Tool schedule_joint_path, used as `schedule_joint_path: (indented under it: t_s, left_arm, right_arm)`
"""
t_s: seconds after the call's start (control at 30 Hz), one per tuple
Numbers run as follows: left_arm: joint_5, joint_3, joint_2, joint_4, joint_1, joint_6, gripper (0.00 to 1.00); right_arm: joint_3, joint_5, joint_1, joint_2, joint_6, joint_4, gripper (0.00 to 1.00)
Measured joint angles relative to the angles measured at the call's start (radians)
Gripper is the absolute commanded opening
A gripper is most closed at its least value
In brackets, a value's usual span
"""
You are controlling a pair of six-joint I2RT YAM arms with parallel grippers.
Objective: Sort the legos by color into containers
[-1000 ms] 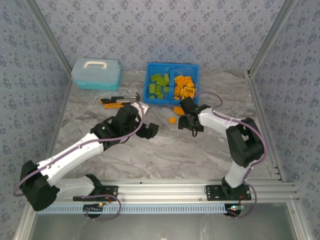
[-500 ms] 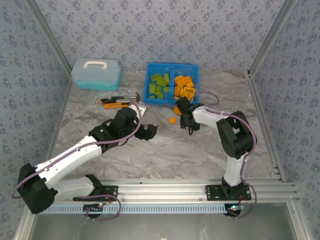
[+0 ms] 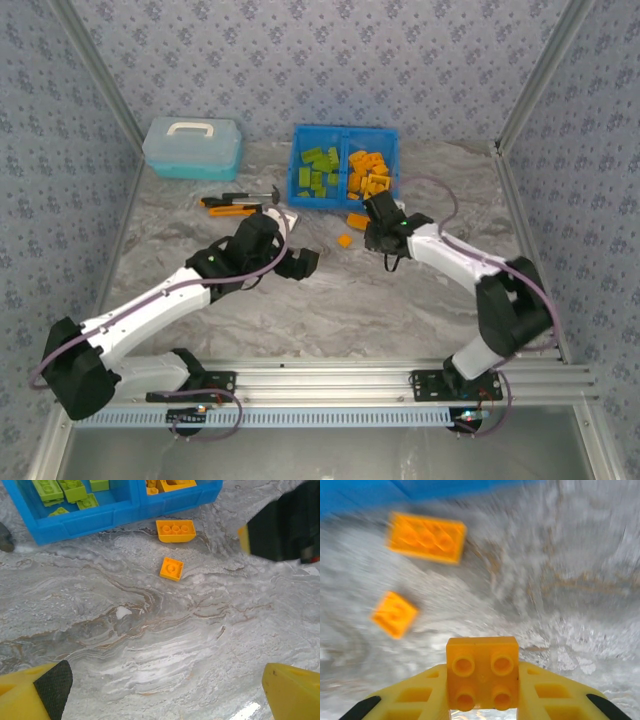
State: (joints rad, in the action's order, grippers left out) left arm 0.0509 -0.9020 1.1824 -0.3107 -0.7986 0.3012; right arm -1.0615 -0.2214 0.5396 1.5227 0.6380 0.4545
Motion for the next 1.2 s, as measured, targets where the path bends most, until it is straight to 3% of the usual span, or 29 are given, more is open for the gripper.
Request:
schedule_joint_path:
  t_s: [0.1, 0.2, 0.47, 0.7, 0.9, 1.2]
  left_arm:
    - [-0.017, -0.001, 0.022, 0.010, 0.000, 0.004, 0.99]
    - [-0.028, -0.007, 0.040, 0.009, 0.000, 0.008, 0.99]
    - [-0.044, -0.010, 0.044, 0.006, -0.002, 0.026, 0.99]
    - [-0.040, -0.010, 0.013, -0.008, -0.002, 0.034, 1.00]
    - [-0.031, -0.007, -0.016, -0.006, -0.002, 0.034, 0.99]
    - [-0.034, -0.009, 0.026, 0.001, -0.003, 0.034, 0.99]
  right_arm:
    - [-0.076, -0.004, -0.010, -0.038, -0.043, -0.014, 0.34]
    - [-0.229, -0.003, -0.048, 0.042, -0.084, -0.023, 0.33]
    - [-0.700, 0.025, -0.174, 0.460, -0.142, -0.005, 0.34]
    - [-1.051, 0.070, -0.207, 0.777, -0.150, 0.104, 0.38]
    - [-1.125, 0.126, -0.208, 0.850, -0.127, 0.174, 0.56]
    - [-1.101, 0.148, -0.209, 0.753, -0.134, 0.226, 0.60]
